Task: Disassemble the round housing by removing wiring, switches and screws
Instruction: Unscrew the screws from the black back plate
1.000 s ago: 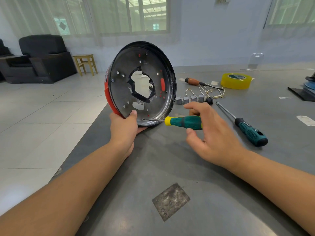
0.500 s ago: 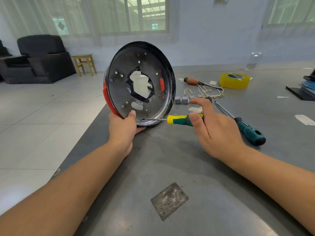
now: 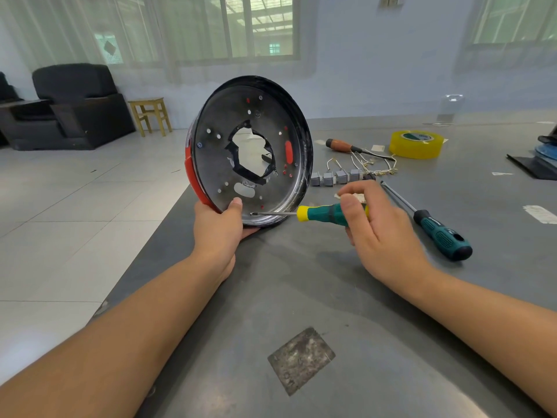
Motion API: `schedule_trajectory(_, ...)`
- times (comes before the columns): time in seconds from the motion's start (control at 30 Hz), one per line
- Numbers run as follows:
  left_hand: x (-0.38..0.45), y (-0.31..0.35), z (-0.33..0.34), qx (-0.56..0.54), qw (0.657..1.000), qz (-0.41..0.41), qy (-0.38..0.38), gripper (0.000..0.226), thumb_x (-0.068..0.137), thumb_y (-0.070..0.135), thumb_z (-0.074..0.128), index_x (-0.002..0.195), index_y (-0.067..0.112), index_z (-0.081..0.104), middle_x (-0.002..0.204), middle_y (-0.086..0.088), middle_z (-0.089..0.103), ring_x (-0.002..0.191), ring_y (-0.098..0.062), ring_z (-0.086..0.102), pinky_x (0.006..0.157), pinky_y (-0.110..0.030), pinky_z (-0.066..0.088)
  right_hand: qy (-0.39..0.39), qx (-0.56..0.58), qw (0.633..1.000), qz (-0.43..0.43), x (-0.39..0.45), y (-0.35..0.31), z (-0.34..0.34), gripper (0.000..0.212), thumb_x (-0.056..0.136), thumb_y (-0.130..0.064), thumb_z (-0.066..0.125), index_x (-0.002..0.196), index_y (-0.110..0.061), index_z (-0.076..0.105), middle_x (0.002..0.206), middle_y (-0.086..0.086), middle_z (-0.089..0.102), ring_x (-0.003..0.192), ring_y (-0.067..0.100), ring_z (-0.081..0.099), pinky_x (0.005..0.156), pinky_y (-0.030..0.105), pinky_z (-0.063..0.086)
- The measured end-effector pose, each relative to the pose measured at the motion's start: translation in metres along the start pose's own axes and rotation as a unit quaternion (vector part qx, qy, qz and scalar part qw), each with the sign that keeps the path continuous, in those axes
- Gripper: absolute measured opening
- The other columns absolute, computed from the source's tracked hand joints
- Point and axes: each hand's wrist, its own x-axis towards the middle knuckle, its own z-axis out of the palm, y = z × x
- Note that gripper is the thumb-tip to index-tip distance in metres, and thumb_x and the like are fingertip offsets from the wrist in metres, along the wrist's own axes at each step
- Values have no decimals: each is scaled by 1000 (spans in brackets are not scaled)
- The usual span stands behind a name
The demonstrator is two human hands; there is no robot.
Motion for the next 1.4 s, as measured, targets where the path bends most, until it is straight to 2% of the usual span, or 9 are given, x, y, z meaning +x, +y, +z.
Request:
schedule_trajectory(0.13,1,0,0,-5,1000,-6,0,34,103,7,62,136,13,54,132,-6,67,113,-31,71,80,-53,66,-24,15,999,-26,-2,1,-2,40,88,-31,56,125,-39,41,99,-10,54,81,12,54,69,15,44)
schedule_trajectory(0.3,1,0,-1,-7,1000,-6,-3,34,104,7,61,136,13,54,132,-6,67,113,-32,71,80,-53,65,-11,0,1000,12,-1,3,0,27,101,-56,38,122,-41,41,78,-4,64,67,13,60,65,40,52)
schedule_trajectory(0.43,1,1,0,-15,1000,-12,0,33,103,6,61,135,13,54,131,-6,68,112,-30,71,78,-52,66,-21,14,1000,-12,-3,3,-2,45,84,-35,57,123,-44,35,101,-17,54,77,17,56,67,31,48)
schedule_trajectory(0.57,1,1,0,-12,1000,-10,4,34,103,6,61,136,12,53,133,-7,67,114,-32,70,81,-54,65,-27,-12,999,25,-1,7,0,32,100,-61,37,125,-42,36,77,-4,64,64,13,59,62,36,50)
schedule_trajectory(0.7,0,1,0,-18,1000,-12,11,33,103,6,61,135,13,53,132,-7,66,113,-32,70,80,-54,65,-30,46,998,-12,-3,6,1,49,87,-24,62,123,-43,34,100,-9,55,84,11,57,68,18,46)
schedule_trajectory(0.87,-1,1,0,-14,1000,-4,6,33,103,6,61,135,12,53,132,-8,67,114,-32,70,81,-54,65,-37,31,999,21,-2,5,2,30,97,-61,43,122,-45,36,81,-5,66,66,10,61,60,28,48)
schedule_trajectory(1.0,0,1,0,-18,1000,-6,8,33,103,5,61,134,12,53,132,-7,66,114,-32,70,81,-54,65,-45,55,997,-22,-5,3,3,55,87,-14,68,126,-37,37,101,-11,55,88,12,58,75,24,49)
schedule_trajectory(1.17,0,1,1,-21,1000,-8,9,33,103,5,61,135,11,52,133,-8,66,115,-32,70,82,-54,65,-48,36,997,46,-2,7,4,27,98,-55,49,120,-42,40,76,-4,68,64,9,63,61,26,49)
schedule_trajectory(1.4,0,2,0,-21,1000,-11,9,33,103,5,61,135,11,52,133,-9,66,114,-33,70,82,-54,65,-73,21,996,38,0,11,3,40,91,-27,68,120,-42,46,104,-18,58,93,-1,56,68,9,43)
